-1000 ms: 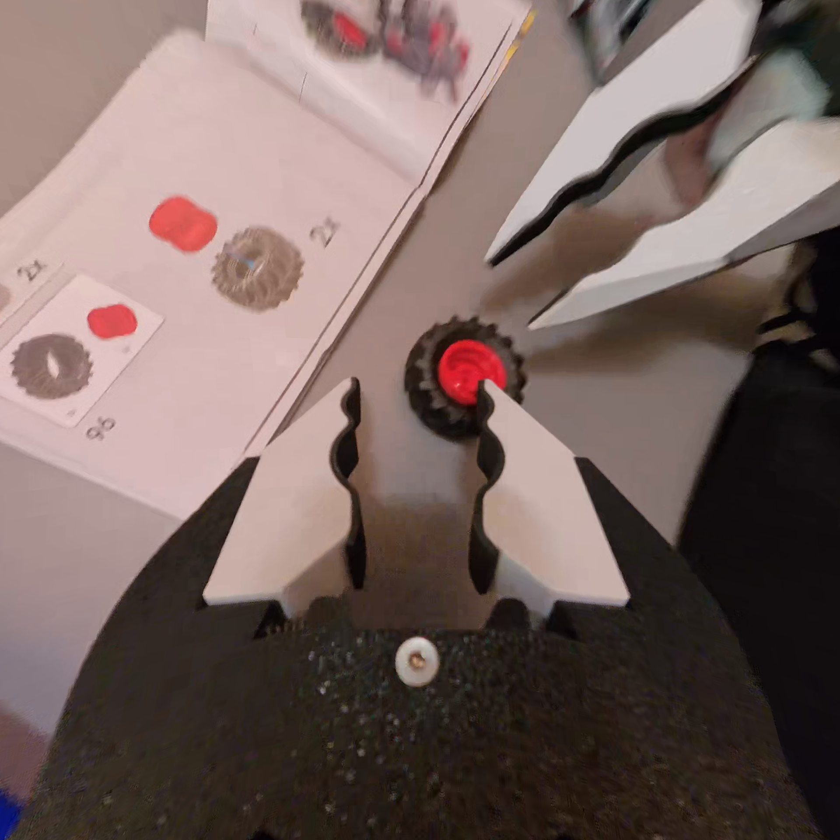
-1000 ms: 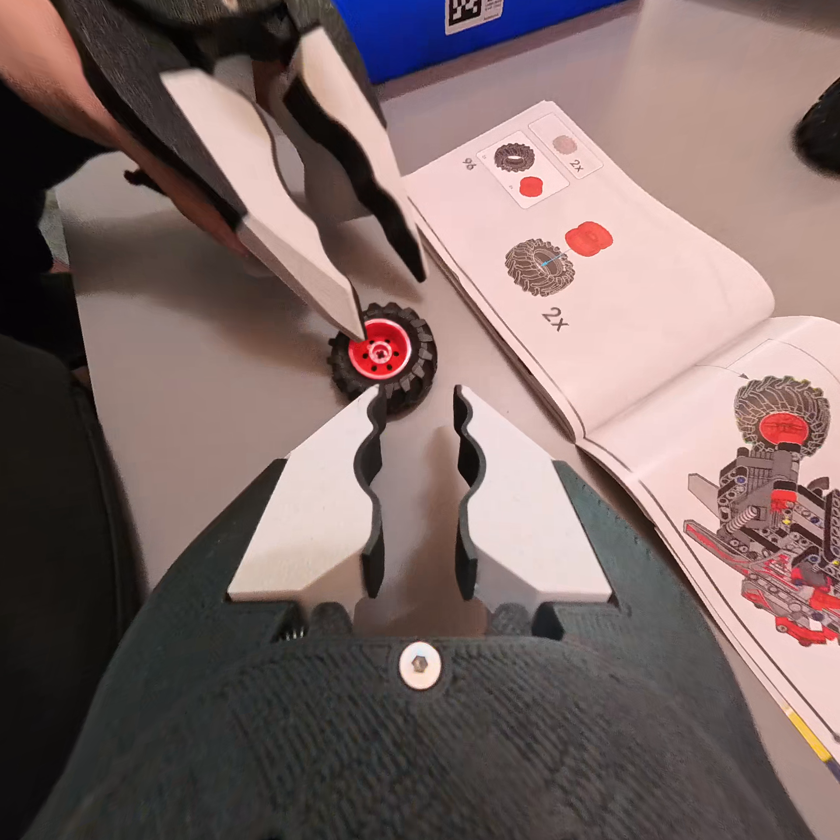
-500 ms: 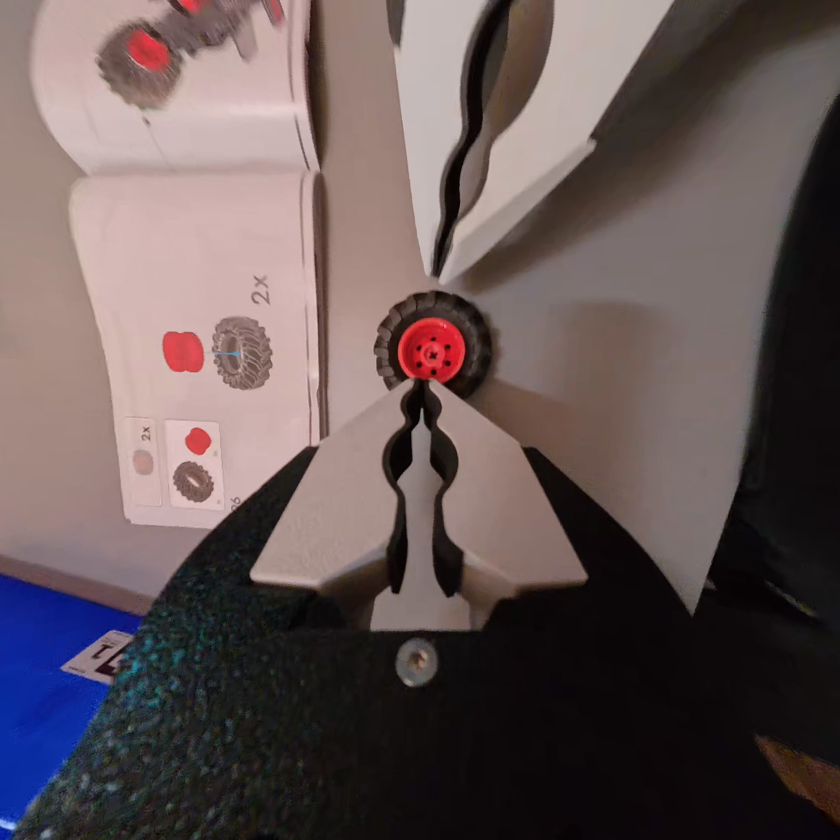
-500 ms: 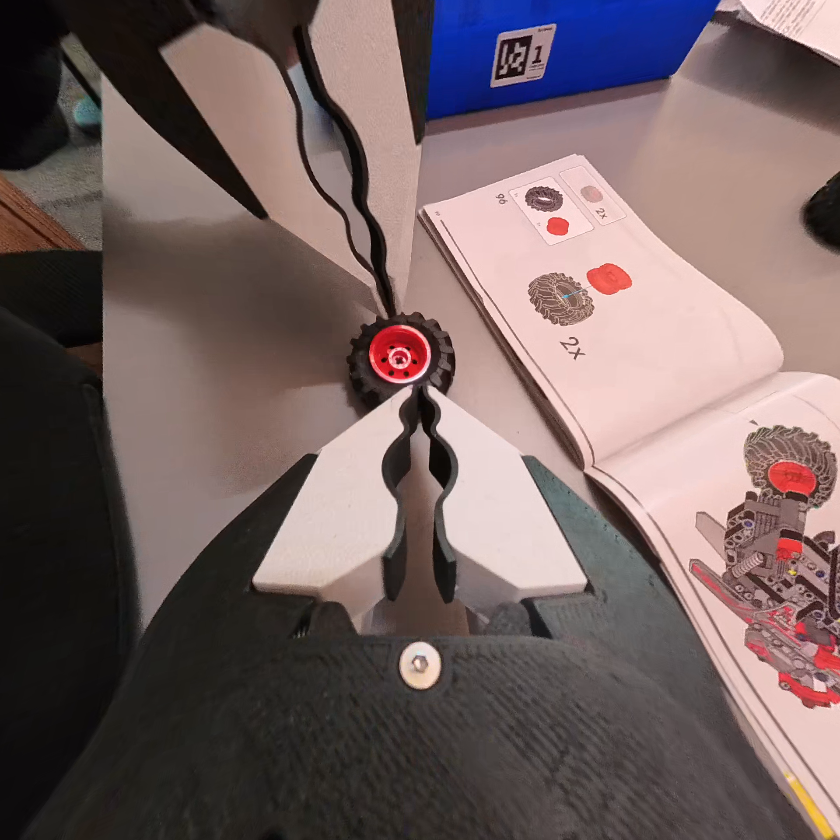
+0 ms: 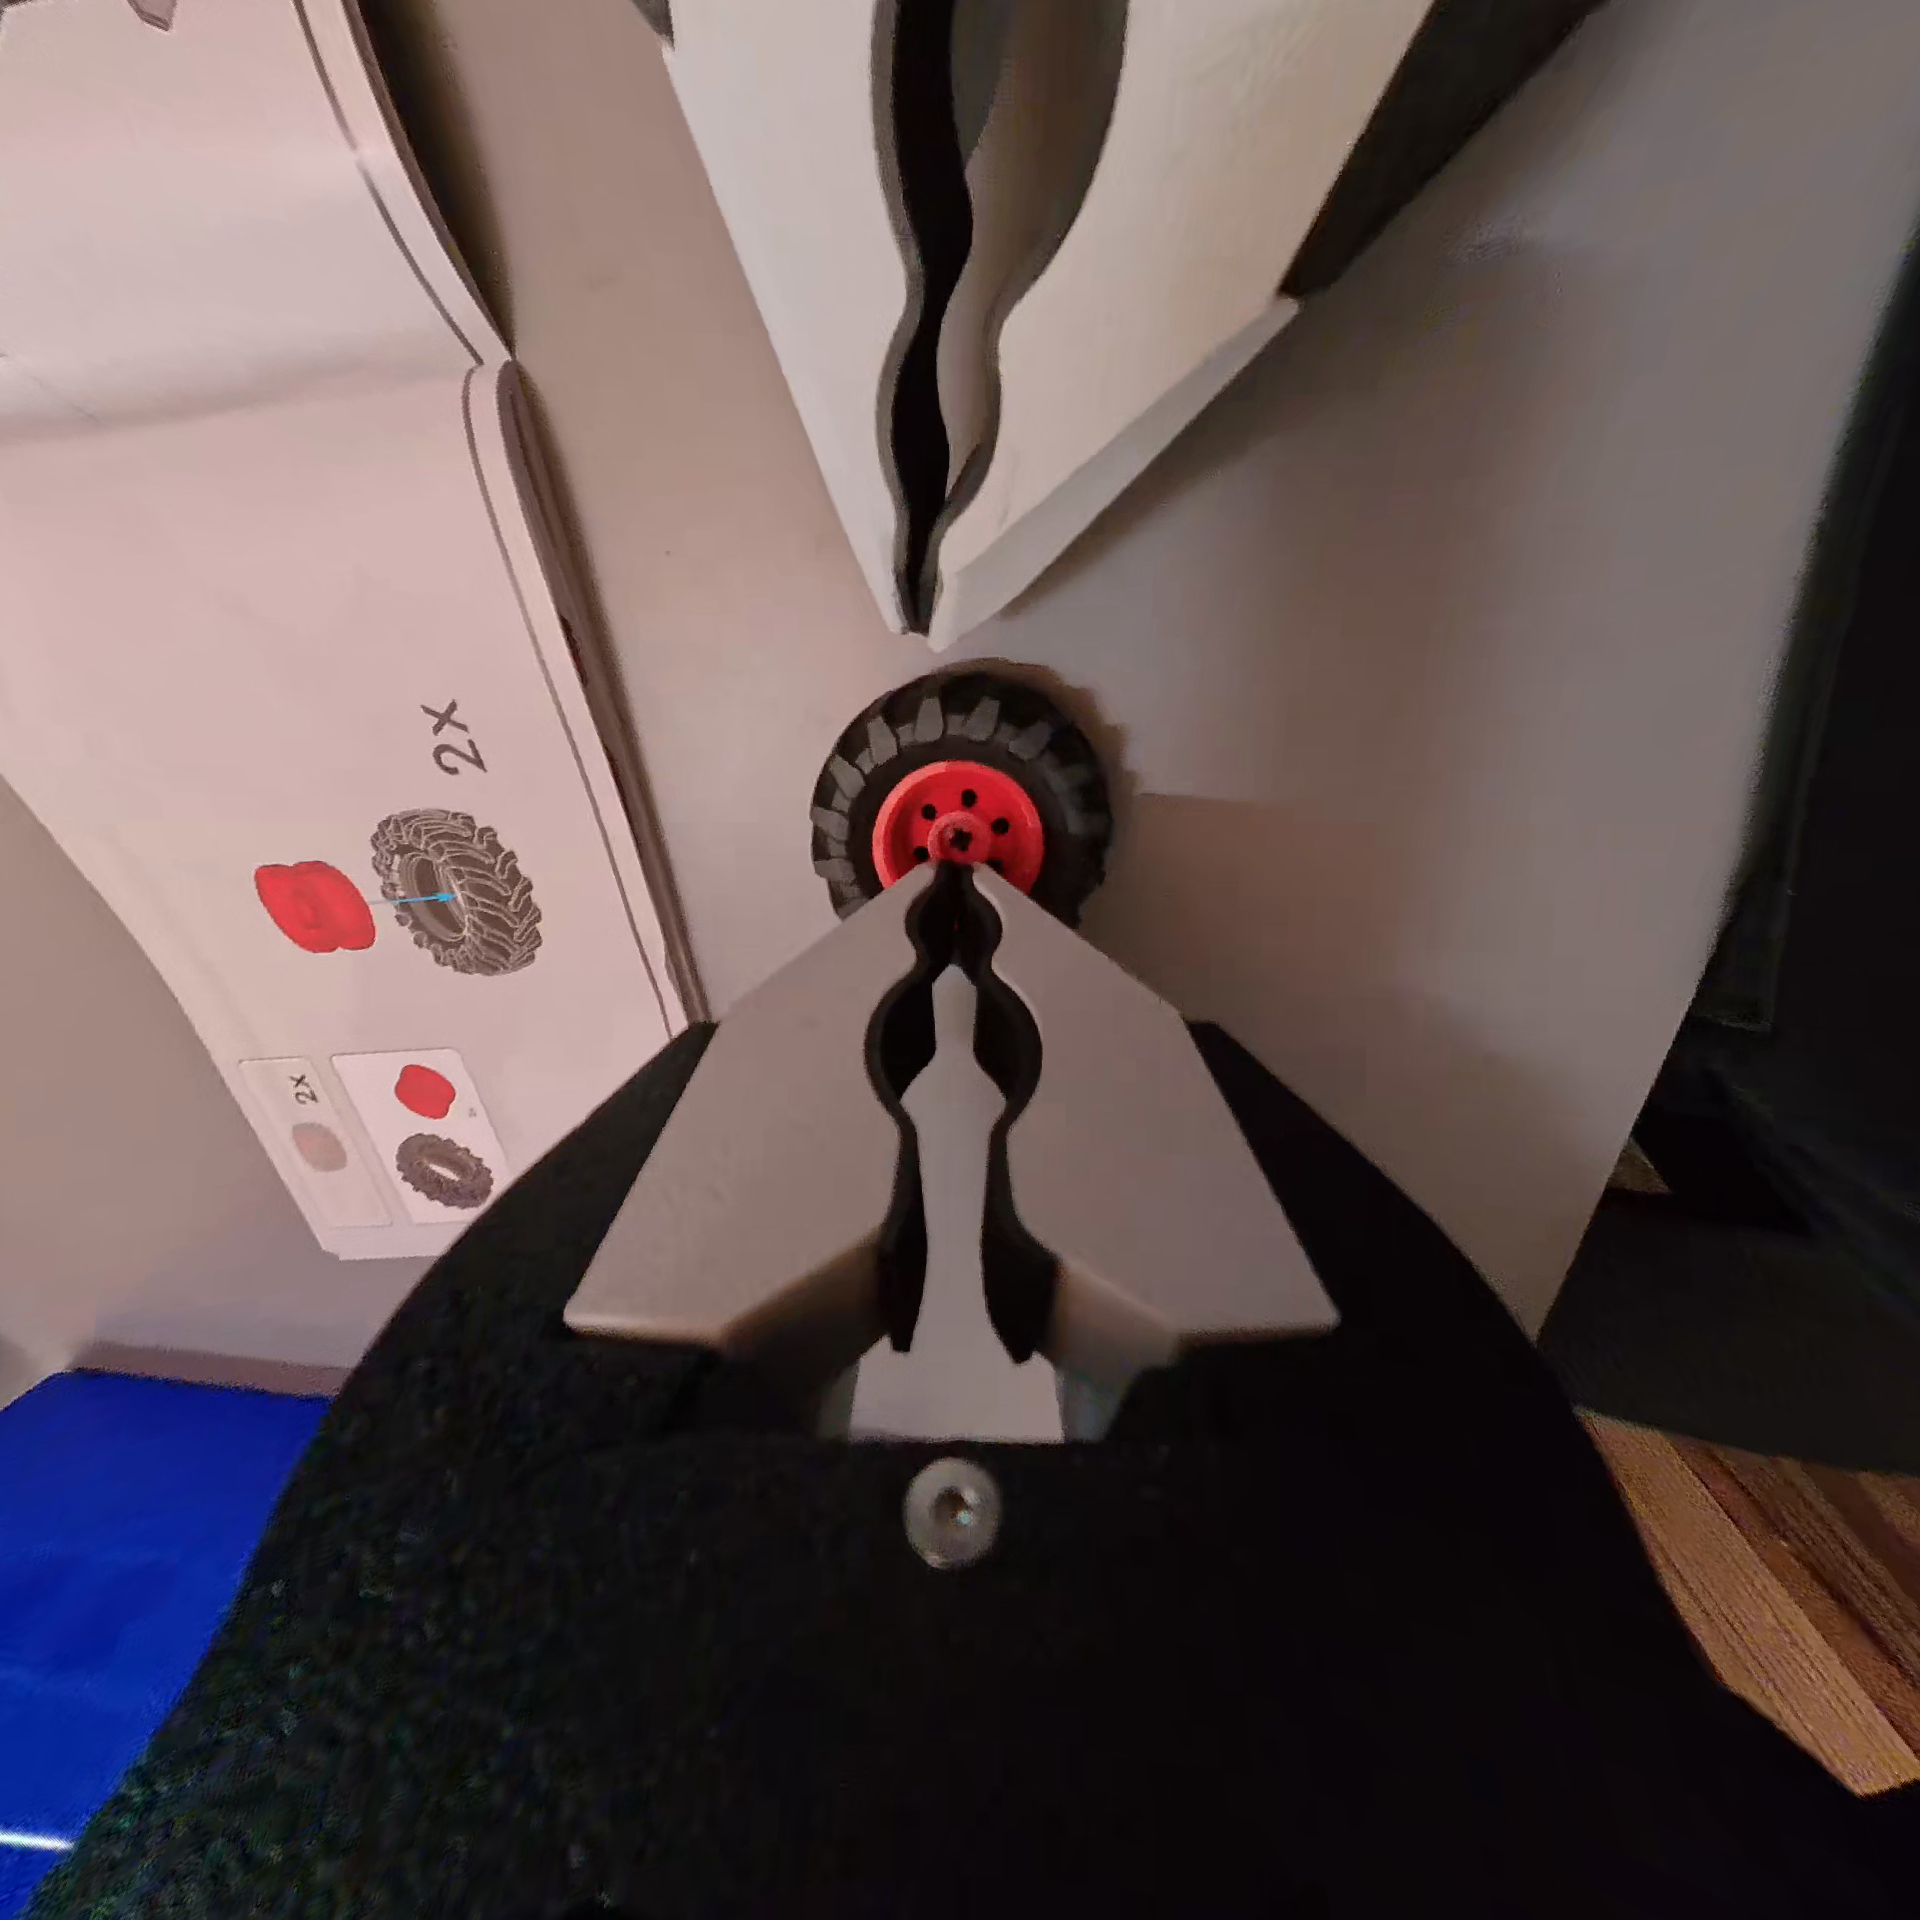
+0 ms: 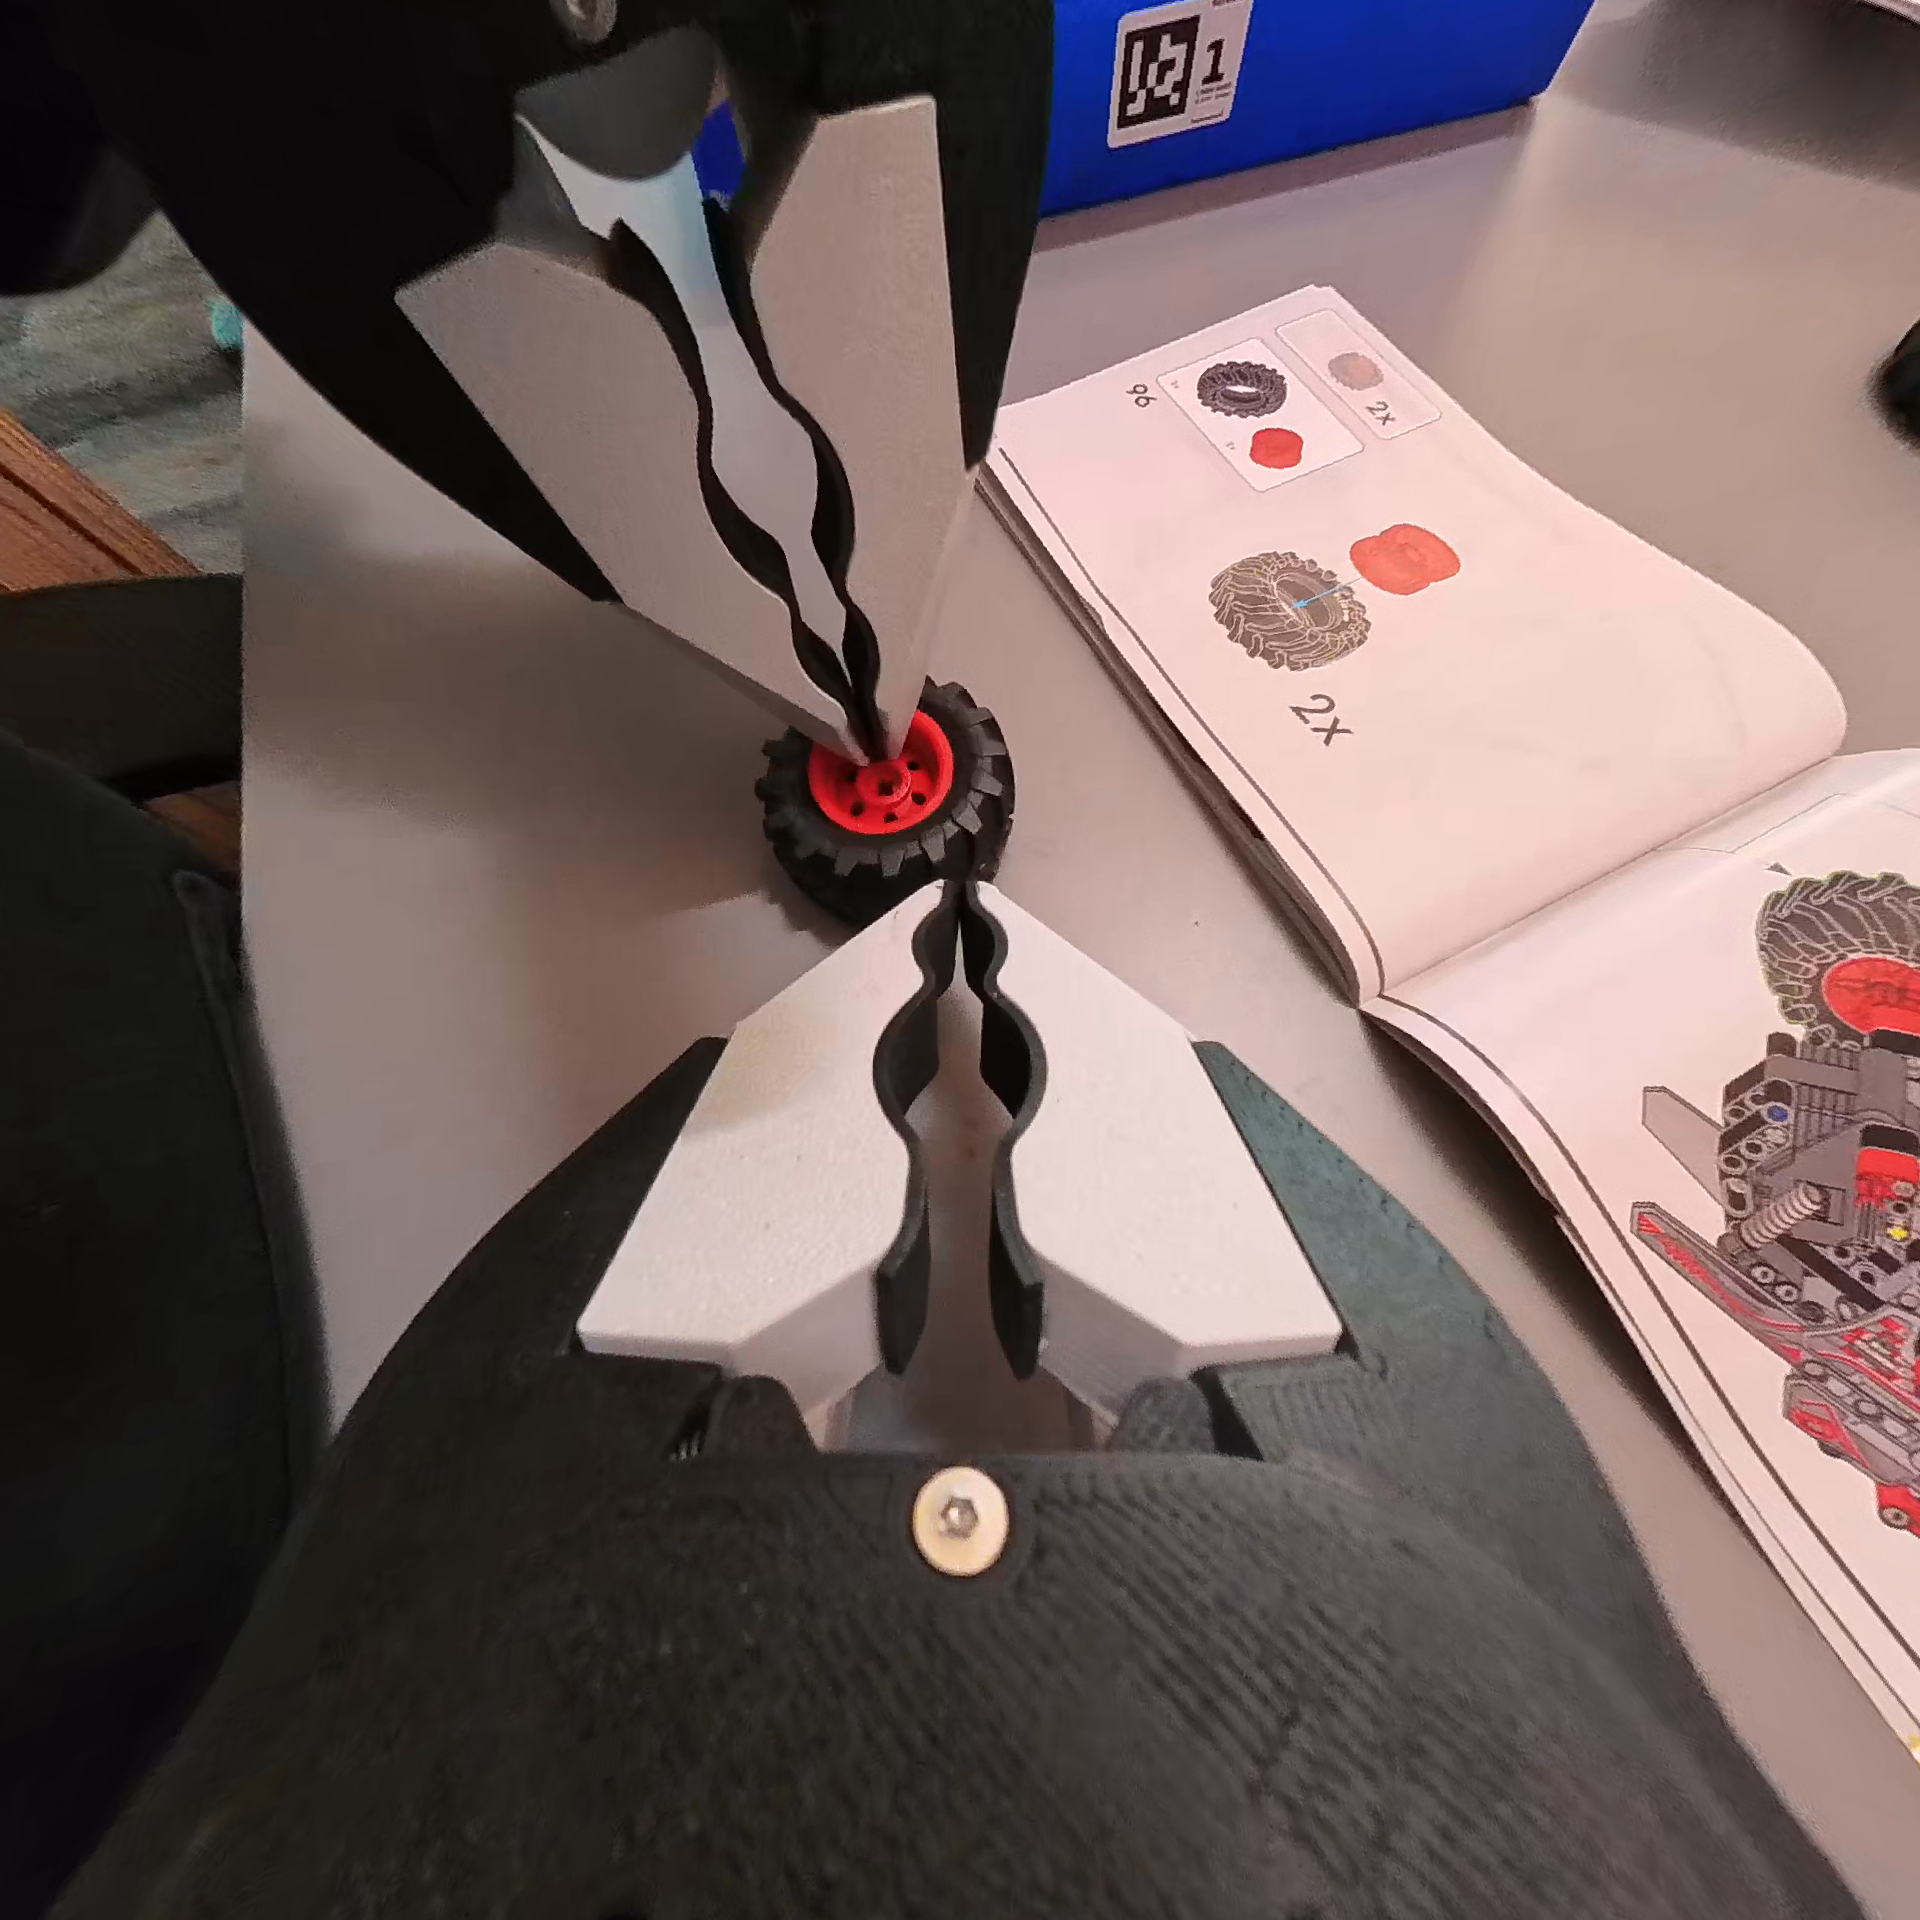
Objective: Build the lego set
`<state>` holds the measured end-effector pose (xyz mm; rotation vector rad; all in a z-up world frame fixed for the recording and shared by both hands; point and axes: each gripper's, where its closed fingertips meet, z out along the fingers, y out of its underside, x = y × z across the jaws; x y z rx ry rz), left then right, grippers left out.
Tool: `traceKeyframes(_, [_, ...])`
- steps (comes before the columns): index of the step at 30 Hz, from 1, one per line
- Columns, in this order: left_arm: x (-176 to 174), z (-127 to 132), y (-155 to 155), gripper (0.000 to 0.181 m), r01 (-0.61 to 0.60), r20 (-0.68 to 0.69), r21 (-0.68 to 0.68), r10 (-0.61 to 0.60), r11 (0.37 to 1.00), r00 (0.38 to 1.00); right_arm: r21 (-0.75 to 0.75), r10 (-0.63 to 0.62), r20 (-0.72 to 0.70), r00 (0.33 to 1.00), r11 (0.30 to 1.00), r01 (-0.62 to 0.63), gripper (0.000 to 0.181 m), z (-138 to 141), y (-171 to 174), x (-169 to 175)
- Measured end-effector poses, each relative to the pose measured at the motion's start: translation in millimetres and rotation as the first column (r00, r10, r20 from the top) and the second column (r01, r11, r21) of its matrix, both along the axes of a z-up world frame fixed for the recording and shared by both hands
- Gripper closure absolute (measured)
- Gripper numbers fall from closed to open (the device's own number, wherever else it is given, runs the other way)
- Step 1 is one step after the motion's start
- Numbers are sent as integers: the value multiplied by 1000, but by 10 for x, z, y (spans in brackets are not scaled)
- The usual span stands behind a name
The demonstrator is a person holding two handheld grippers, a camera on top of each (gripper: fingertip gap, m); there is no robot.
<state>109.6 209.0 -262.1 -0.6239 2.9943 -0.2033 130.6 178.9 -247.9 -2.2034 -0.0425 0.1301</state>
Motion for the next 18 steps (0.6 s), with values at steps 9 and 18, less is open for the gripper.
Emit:
traceKeyframes(9, [-1, -30, -15, 181, -32, -16, 27, 33, 999, 999, 7, -22, -56, 998, 1000, 22, 181, -20, 28, -38])
traceKeyframes(18, [-5, 6, -26, 181, -214, 74, -100, 222, 972, 972, 38, -55, -86, 995, 998, 59, 155, 61, 38, -61])
